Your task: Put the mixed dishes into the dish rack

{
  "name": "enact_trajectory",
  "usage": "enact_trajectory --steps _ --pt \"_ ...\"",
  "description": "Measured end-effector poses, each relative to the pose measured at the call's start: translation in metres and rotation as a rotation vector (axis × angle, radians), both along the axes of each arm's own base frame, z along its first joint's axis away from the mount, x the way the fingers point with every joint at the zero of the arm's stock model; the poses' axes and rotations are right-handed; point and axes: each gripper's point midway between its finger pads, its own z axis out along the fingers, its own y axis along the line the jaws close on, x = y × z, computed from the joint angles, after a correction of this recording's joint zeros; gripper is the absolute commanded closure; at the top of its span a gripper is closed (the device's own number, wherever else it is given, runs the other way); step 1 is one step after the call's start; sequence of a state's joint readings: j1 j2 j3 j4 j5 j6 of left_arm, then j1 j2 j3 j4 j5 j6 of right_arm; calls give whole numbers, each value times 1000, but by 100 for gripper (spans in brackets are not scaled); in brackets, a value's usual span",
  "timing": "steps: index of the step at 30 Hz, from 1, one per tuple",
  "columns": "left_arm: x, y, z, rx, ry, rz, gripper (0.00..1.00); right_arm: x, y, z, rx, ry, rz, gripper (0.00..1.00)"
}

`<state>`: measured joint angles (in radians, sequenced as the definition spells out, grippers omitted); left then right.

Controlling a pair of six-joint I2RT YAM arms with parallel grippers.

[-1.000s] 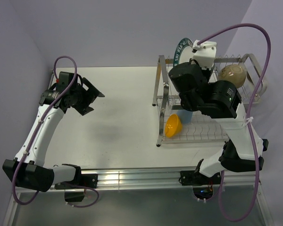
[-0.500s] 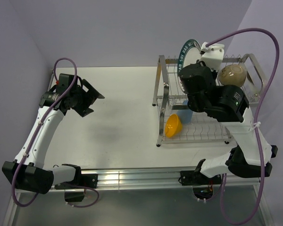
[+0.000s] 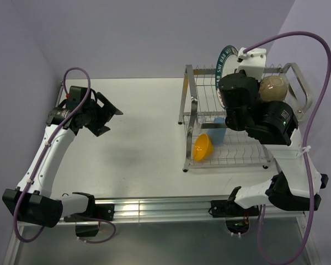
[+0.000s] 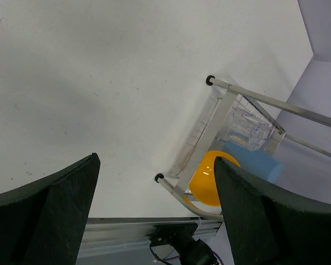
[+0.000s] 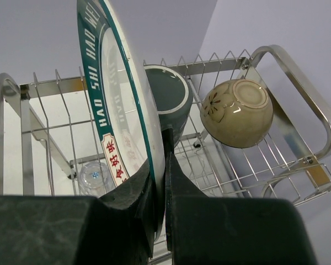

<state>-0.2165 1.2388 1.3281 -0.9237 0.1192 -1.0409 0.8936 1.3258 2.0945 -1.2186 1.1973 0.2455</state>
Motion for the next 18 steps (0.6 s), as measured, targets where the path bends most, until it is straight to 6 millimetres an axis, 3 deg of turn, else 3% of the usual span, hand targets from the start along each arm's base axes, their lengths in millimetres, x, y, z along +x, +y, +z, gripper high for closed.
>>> enact_trajectory --steps 18 --pt "0 -1 -1 1 4 -2 9 6 9 -16 -21 44 -10 100"
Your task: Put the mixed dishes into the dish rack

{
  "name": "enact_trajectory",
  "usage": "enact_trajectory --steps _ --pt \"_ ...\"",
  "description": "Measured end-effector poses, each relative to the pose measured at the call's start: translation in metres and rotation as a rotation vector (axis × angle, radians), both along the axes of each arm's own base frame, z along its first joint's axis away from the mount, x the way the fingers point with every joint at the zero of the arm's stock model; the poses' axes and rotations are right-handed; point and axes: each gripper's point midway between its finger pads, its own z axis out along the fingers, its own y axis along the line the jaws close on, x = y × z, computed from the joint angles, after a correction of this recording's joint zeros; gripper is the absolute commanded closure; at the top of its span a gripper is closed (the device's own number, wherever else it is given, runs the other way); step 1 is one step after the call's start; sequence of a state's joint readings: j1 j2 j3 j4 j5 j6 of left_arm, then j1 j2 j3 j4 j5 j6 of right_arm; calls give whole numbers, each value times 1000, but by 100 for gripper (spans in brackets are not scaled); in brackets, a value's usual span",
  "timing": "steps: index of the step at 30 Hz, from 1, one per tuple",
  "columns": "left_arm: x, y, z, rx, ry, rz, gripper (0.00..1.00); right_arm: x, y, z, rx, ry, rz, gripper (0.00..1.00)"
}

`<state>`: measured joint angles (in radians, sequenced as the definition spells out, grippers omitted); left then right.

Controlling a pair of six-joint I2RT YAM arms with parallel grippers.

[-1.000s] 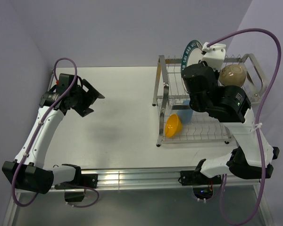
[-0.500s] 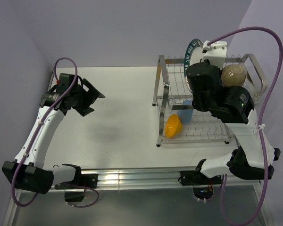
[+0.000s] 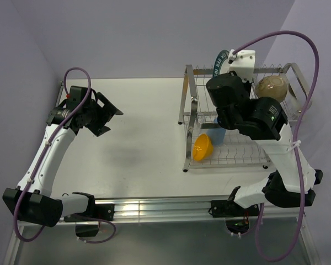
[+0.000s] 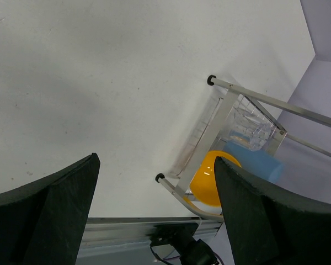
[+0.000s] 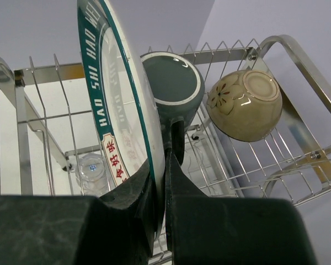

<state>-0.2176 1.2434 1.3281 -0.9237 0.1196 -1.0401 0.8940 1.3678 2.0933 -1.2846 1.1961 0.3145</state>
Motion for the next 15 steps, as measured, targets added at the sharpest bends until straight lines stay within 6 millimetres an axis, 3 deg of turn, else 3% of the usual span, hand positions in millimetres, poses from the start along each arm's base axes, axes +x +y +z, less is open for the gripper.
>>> enact_trajectory --steps 2,7,13,14,15 --pt "0 0 -1 1 3 0 9 2 3 -4 -17 15 -2 100" --pt "2 0 -4 5 13 -2 9 3 5 -9 -30 28 -7 85" --pt "2 0 -5 6 14 -3 9 2 10 -10 -1 19 0 57" --pt "2 0 -5 6 14 -3 9 2 10 -10 3 17 0 45" --pt "2 0 -5 6 15 -3 9 2 10 -10 9 15 -1 43"
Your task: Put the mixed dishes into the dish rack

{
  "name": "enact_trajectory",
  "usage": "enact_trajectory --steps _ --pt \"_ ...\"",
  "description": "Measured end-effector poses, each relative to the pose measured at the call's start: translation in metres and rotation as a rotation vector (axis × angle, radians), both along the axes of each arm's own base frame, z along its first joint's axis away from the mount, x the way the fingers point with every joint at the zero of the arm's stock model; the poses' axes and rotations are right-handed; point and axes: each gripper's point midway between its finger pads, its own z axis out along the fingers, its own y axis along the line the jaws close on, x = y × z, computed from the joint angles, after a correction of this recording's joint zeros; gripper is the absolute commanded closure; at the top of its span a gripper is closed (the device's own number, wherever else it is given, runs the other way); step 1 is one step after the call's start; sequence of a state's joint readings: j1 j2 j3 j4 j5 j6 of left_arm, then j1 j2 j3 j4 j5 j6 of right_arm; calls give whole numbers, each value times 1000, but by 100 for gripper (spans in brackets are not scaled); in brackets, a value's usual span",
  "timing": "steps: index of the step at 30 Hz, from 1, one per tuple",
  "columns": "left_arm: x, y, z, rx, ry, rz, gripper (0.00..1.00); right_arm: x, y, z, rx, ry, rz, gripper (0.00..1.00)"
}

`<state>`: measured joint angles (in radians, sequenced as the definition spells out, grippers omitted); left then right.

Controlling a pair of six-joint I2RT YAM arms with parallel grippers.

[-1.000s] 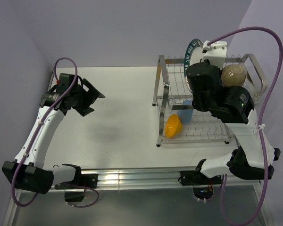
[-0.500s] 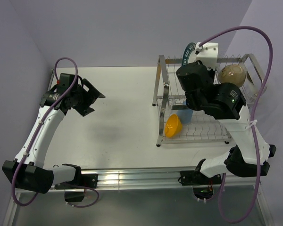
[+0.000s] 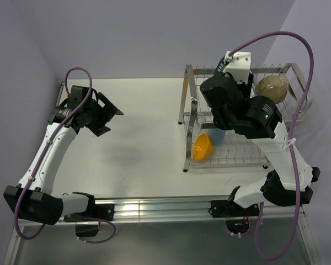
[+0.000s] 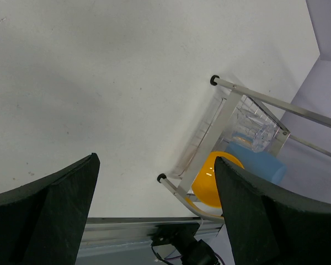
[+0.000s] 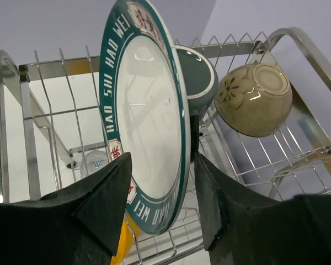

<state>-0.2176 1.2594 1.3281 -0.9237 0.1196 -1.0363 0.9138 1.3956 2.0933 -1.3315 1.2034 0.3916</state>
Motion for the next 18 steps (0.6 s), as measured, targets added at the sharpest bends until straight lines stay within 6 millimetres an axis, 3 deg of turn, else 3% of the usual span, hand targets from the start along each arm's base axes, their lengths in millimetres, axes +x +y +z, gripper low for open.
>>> enact_trajectory --steps 7,11,12,18 --pt "0 0 0 0 0 1 8 0 1 0 7 0 5 38" --pt "0 0 -3 1 5 0 8 -1 2 4 19 -5 21 19" --pt "-1 0 -4 1 9 0 8 -1 2 8 27 -12 24 7" --pt "-1 -2 -4 -10 9 -9 7 -6 -1 27 79 -55 60 2"
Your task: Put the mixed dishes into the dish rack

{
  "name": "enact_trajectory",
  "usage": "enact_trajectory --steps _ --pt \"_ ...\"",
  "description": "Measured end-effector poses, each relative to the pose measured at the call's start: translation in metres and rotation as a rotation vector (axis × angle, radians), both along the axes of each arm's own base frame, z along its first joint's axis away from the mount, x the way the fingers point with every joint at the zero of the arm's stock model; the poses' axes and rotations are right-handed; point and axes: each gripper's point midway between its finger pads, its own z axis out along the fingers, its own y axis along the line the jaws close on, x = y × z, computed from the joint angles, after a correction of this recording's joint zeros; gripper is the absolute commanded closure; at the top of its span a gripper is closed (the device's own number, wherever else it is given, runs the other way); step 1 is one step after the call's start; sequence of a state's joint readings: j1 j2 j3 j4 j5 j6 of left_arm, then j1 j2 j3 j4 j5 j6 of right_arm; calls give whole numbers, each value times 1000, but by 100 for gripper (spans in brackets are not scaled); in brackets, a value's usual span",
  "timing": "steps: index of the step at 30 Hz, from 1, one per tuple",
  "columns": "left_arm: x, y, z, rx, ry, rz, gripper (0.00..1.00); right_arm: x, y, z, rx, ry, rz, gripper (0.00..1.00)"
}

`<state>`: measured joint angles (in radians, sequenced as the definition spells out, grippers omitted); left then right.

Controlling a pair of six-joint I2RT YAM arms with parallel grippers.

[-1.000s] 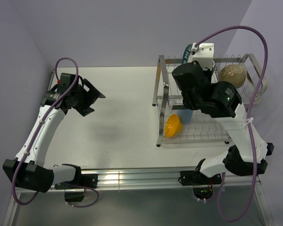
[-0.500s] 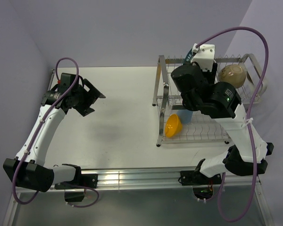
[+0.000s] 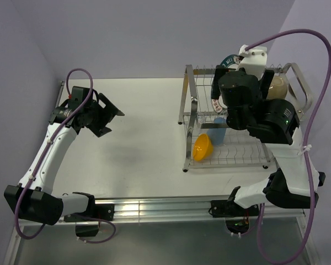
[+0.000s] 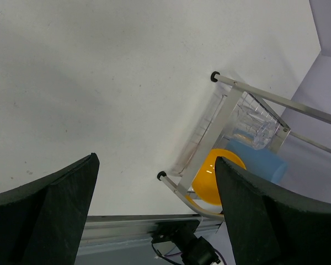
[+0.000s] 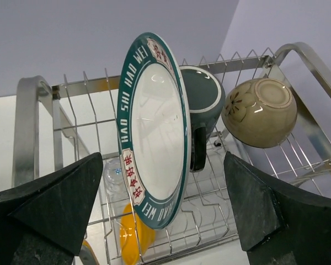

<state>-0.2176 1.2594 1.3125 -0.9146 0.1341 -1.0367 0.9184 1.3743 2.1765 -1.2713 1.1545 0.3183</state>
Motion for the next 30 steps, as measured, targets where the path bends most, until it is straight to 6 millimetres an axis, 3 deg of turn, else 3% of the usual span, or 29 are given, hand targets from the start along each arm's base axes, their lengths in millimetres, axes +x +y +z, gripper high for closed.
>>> enact_trajectory --steps 6,13,18,21,26,30 --pt "1 -6 2 -4 -11 -20 6 -2 7 7 33 -7 82 2" --pt "15 -20 20 12 -55 -73 6 -1 47 26 103 -24 302 0" --pt "18 -22 17 22 -53 -91 7 0 72 46 150 -60 364 0" --pt "18 -23 17 24 -53 -98 7 4 78 34 131 -30 337 0" --pt "17 -24 16 30 -56 -112 7 1 76 -17 43 69 331 0" --pt "15 -28 15 33 -55 -126 7 -9 61 -19 57 59 327 0"
